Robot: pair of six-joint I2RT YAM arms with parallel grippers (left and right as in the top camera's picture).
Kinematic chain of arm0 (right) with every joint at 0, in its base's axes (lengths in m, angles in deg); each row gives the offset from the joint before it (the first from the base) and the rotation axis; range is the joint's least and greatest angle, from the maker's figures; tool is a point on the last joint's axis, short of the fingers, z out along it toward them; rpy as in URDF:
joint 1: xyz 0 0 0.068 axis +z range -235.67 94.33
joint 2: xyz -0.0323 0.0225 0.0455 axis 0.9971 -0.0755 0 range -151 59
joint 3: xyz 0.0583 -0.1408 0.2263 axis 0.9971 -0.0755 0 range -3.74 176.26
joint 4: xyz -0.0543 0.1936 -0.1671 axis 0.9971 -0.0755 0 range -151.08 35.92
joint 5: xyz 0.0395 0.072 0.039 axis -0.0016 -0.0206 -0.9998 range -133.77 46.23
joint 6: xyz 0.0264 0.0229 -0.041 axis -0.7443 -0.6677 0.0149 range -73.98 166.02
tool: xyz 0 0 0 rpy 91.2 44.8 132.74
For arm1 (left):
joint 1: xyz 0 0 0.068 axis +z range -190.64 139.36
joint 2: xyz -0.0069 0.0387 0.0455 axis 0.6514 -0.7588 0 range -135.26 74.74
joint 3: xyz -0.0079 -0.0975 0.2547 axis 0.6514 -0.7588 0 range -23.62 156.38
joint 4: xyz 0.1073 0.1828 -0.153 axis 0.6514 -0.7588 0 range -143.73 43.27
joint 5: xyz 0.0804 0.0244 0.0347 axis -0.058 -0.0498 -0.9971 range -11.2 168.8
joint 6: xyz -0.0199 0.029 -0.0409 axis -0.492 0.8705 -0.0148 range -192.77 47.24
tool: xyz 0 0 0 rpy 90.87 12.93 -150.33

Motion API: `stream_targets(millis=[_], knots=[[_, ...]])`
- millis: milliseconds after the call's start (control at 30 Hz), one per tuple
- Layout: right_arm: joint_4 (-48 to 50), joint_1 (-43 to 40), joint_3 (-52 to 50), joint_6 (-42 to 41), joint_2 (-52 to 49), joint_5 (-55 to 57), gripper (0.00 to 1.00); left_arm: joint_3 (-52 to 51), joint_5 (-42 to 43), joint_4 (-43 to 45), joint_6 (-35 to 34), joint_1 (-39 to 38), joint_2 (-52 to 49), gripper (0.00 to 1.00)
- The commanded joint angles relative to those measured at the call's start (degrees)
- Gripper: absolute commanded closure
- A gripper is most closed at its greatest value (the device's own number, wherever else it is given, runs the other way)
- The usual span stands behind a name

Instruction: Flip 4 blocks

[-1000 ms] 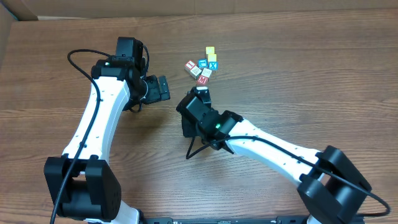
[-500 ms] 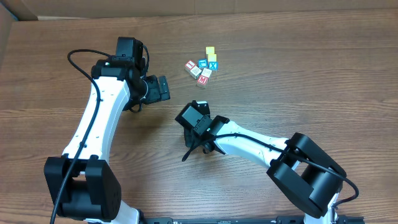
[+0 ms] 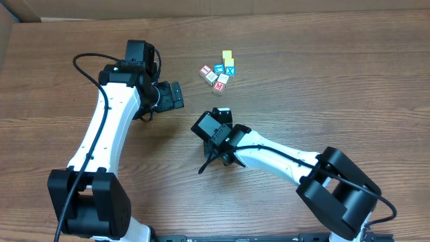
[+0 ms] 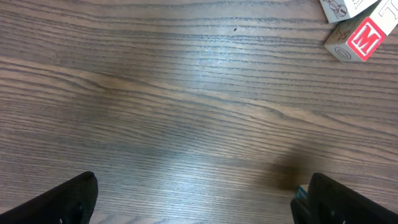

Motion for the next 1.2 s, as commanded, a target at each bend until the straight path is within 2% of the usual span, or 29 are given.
stream_targets(millis=[0,300,467,1167], knots=[[2.1,0.1,1.5,-0.7,2.4,2.7,0.96,1.1,-0.8,0.2,-0.9,0.2,-0.6,0.00],[2.3,0.2,1.5,-0.7,-1.5,2.5,0.96,1.1,-0.8,0.2,-0.9,0.2,-0.6,0.00],[0.1,-0.3,1.5,-0.7,-1.5,5.7,0.96,1.1,-0.8,0.2,-0.9,0.2,-0.6,0.00],[-5.5,-0.8,1.6,-0.8,2.3,5.0,0.96,1.1,-0.8,0.2,-1.0,0.2,-0.6,0.00]])
